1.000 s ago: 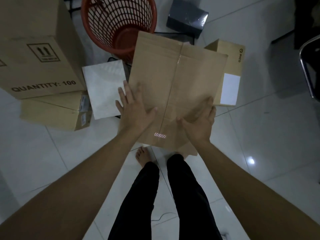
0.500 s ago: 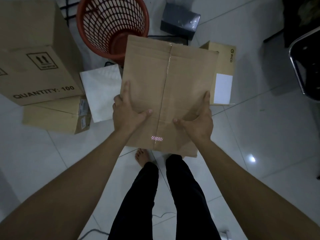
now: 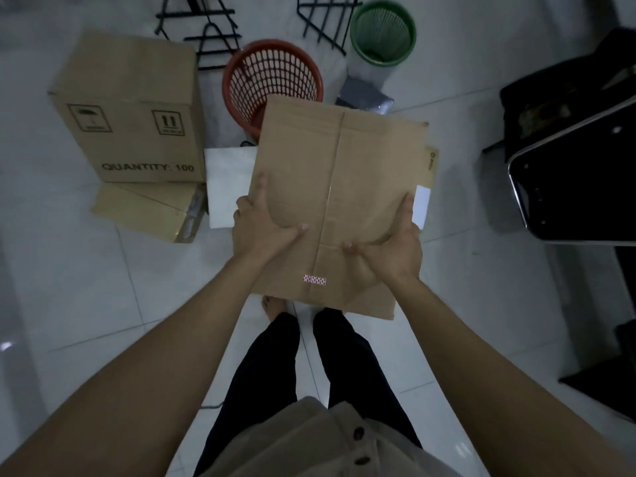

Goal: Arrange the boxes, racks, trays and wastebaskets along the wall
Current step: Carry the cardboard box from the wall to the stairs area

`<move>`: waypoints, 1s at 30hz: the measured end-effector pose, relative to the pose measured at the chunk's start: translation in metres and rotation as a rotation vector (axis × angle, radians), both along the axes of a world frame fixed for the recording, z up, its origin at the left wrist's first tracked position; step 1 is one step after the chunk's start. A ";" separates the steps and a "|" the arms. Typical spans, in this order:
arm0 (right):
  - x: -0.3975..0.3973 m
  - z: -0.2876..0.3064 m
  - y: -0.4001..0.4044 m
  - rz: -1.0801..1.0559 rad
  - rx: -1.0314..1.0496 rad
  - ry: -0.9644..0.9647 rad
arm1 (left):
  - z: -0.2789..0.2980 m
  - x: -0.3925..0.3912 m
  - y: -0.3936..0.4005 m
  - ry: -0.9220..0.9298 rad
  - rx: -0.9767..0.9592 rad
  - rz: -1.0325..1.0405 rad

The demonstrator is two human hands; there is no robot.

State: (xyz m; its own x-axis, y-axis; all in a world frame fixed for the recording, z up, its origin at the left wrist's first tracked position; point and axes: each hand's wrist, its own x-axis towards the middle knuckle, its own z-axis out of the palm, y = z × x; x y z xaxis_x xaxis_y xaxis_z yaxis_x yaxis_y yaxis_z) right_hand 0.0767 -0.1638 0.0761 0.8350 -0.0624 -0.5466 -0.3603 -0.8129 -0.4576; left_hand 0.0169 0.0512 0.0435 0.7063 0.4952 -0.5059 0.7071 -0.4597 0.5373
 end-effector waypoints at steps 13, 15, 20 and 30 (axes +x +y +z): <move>-0.034 0.104 0.015 0.372 0.059 -0.047 | 0.124 -0.099 -0.003 -0.050 0.138 0.285; -0.034 0.119 0.013 0.454 0.078 -0.077 | 0.139 -0.114 -0.013 -0.056 0.164 0.352; -0.038 0.158 0.016 0.677 0.054 -0.147 | 0.178 -0.149 -0.039 -0.047 0.209 0.514; -0.092 0.230 0.036 1.053 0.238 -0.235 | 0.262 -0.251 -0.090 -0.112 0.345 0.878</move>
